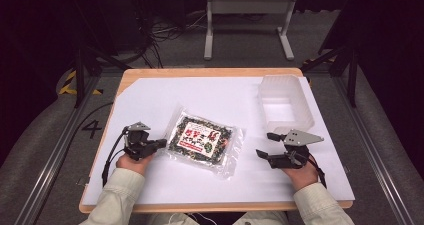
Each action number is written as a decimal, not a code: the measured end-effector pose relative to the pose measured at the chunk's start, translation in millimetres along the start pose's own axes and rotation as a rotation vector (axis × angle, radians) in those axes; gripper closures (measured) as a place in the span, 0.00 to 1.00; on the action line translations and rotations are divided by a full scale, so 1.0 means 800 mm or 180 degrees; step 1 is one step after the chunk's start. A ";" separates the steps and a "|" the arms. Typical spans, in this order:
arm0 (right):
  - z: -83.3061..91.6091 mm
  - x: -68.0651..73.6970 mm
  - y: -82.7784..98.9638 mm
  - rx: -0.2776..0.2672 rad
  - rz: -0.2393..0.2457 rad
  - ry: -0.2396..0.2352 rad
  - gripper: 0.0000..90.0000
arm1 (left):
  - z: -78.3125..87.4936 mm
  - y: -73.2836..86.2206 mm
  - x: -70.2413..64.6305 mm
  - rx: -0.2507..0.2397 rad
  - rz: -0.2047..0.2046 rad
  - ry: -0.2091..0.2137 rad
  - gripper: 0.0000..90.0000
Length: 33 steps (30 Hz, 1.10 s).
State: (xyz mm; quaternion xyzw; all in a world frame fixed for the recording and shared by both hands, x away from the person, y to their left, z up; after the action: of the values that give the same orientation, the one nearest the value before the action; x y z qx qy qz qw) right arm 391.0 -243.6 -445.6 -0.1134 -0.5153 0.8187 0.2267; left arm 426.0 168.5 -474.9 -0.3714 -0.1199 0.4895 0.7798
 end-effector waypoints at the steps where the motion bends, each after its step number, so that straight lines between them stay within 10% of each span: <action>1: 0.000 0.000 0.000 0.0003 0.0003 0.0006 0.28 | 0.004 -0.002 0.000 -0.0059 -0.0001 -0.0007 0.99; 8: 0.000 0.000 -0.001 -0.0031 0.0014 -0.0092 0.32 | 0.029 -0.020 -0.005 -0.0357 0.0096 0.0262 0.99; 33: 0.011 0.016 -0.026 -0.0110 0.0183 -0.0372 0.62 | 0.143 -0.099 -0.077 -0.1268 -0.0608 0.0697 1.00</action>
State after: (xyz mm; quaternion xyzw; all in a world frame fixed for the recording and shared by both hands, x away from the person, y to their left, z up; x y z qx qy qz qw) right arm 381.3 -236.6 -422.2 -0.0840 -0.5383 0.8211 0.1705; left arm 386.1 149.5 -329.6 -0.5556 -0.1634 0.3370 0.7423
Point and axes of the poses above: each handheld gripper's, and its own axes: z roughly backward along the jaws, y roughly out of its underside, x roughly to its left, the point moved 5 cm from there along -z, roughly forward along the jaws, and after that the axes turned 11 degrees about -y, right-handed, at the moved point
